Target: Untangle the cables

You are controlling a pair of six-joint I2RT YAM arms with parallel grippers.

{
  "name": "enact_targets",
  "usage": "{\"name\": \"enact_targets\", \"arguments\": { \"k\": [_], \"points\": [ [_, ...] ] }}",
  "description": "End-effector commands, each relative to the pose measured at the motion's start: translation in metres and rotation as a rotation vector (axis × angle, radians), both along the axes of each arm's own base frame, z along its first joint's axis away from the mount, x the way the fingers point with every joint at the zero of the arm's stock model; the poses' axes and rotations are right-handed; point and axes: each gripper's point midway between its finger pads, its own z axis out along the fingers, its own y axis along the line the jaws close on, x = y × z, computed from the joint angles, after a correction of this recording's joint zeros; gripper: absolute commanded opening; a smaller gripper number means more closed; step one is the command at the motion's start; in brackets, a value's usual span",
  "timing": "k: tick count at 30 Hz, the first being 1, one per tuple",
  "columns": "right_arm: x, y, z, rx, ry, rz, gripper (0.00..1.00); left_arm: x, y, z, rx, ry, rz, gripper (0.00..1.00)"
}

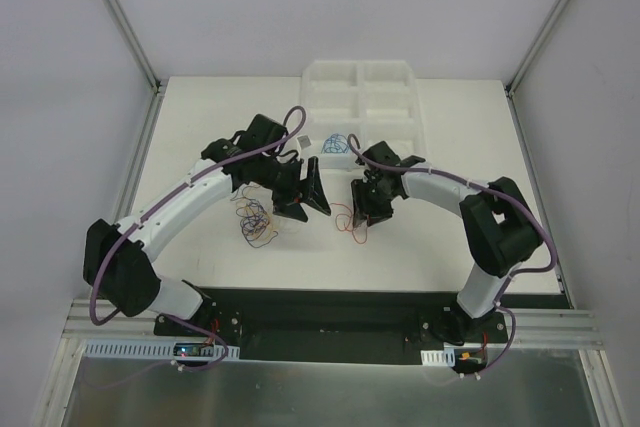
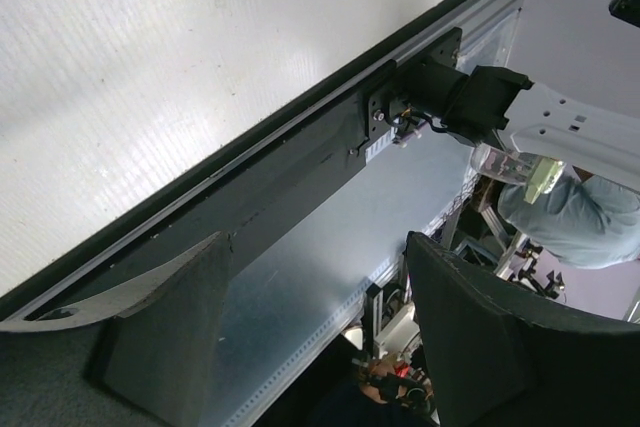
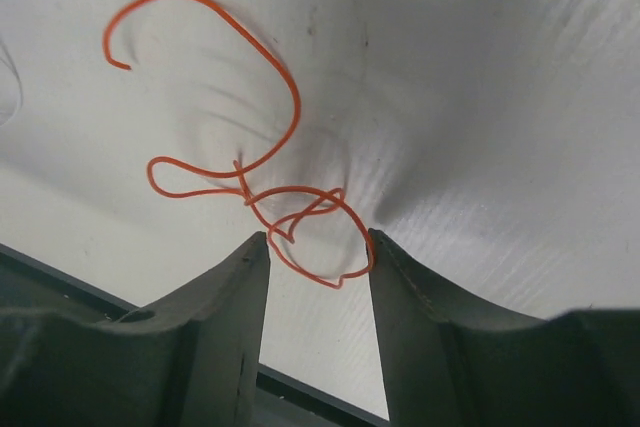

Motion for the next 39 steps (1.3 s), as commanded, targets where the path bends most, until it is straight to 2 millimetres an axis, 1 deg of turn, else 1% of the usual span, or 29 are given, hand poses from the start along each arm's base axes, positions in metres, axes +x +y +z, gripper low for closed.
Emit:
{"name": "enact_targets", "arguments": {
  "k": [1, 2, 5, 6, 7, 9, 11, 12, 16, 19, 23, 25, 27, 29, 32, 34, 37, 38, 39],
  "points": [
    [0.022, 0.006, 0.012, -0.019, -0.094, 0.004, 0.42, -0.009, 0.009, 0.026, -0.028, -0.052, 0.043, 0.69],
    [0.022, 0.007, 0.01, -0.02, -0.088, 0.01, 0.36, -0.011, 0.011, 0.029, -0.031, -0.059, 0.052, 0.7],
    [0.02, 0.011, 0.007, -0.014, -0.085, 0.034, 0.1, -0.014, 0.015, 0.032, -0.035, -0.066, 0.073, 0.7],
    [0.019, 0.012, 0.009, -0.01, -0.088, 0.041, 0.04, -0.016, 0.016, 0.034, -0.038, -0.07, 0.078, 0.7],
    [0.018, 0.012, 0.011, -0.006, -0.093, 0.042, 0.0, -0.017, 0.017, 0.035, -0.039, -0.073, 0.081, 0.7],
    [0.018, 0.012, 0.023, 0.01, -0.119, 0.035, 0.0, -0.018, 0.02, 0.036, -0.034, -0.091, 0.088, 0.7],
    [0.018, 0.012, 0.043, 0.039, -0.165, 0.027, 0.01, -0.016, 0.026, 0.037, -0.01, -0.122, 0.102, 0.7],
    [0.02, 0.011, 0.056, 0.051, -0.191, 0.02, 0.0, -0.016, 0.029, 0.037, 0.007, -0.135, 0.107, 0.7],
    [0.033, 0.004, 0.122, 0.076, -0.352, -0.019, 0.0, -0.005, 0.039, 0.041, 0.058, -0.214, 0.125, 0.7],
    [0.048, -0.004, 0.175, 0.102, -0.505, -0.075, 0.01, 0.012, 0.039, 0.044, 0.072, -0.255, 0.125, 0.71],
    [0.071, -0.023, 0.235, 0.105, -0.665, -0.214, 0.0, 0.041, 0.031, 0.056, 0.069, -0.294, 0.123, 0.7],
    [0.083, -0.03, 0.258, 0.099, -0.729, -0.263, 0.0, 0.054, 0.027, 0.062, 0.074, -0.332, 0.111, 0.7],
    [0.097, -0.039, 0.278, 0.09, -0.778, -0.316, 0.01, 0.067, 0.024, 0.069, 0.065, -0.363, 0.097, 0.7],
    [0.114, -0.051, 0.294, 0.076, -0.823, -0.386, 0.01, 0.074, 0.021, 0.074, 0.042, -0.373, 0.071, 0.7],
    [0.143, -0.064, 0.308, 0.045, -0.868, -0.464, 0.01, 0.082, 0.026, 0.073, 0.025, -0.371, 0.06, 0.7],
    [0.161, -0.07, 0.313, 0.036, -0.871, -0.494, 0.01, 0.088, 0.034, 0.069, 0.025, -0.373, 0.059, 0.7],
    [0.189, -0.076, 0.311, 0.007, -0.869, -0.523, 0.01, 0.099, 0.05, 0.062, 0.042, -0.363, 0.093, 0.7],
    [0.198, -0.079, 0.305, -0.009, -0.856, -0.533, 0.01, 0.102, 0.054, 0.061, 0.043, -0.359, 0.105, 0.7],
    [0.206, -0.081, 0.304, -0.017, -0.853, -0.54, 0.01, 0.104, 0.057, 0.062, 0.043, -0.363, 0.109, 0.7]
  ]
}}
